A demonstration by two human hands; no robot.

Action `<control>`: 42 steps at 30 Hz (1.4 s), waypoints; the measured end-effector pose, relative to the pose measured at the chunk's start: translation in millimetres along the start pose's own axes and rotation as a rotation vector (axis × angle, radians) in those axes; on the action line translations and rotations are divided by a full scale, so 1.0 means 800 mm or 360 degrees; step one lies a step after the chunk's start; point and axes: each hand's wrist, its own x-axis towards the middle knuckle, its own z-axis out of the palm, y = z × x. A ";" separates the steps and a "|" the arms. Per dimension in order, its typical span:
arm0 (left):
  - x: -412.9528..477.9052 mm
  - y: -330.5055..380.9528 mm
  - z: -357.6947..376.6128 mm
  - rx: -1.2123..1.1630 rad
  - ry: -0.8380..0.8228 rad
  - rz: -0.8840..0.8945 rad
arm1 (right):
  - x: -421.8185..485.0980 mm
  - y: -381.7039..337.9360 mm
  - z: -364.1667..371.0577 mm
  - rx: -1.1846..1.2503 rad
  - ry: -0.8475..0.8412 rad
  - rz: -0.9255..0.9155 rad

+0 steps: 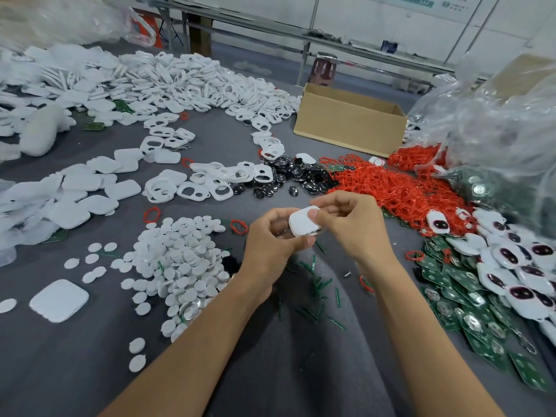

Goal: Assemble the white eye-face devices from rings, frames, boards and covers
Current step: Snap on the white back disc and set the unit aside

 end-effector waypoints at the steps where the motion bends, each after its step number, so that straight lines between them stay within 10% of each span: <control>1: 0.000 0.000 0.000 0.0006 -0.0003 0.0003 | 0.000 0.001 0.000 -0.0011 0.0002 -0.0004; 16: 0.003 0.001 0.000 -0.0266 0.0004 -0.0078 | -0.002 0.008 0.004 -0.0330 0.0104 -0.0164; 26: -0.003 0.003 0.002 -0.0018 -0.0125 -0.0014 | 0.003 0.013 -0.021 0.0442 -0.0448 0.0451; 42: 0.001 -0.003 0.001 -0.0186 0.0066 0.0017 | 0.002 0.014 -0.007 0.0286 -0.0241 0.0100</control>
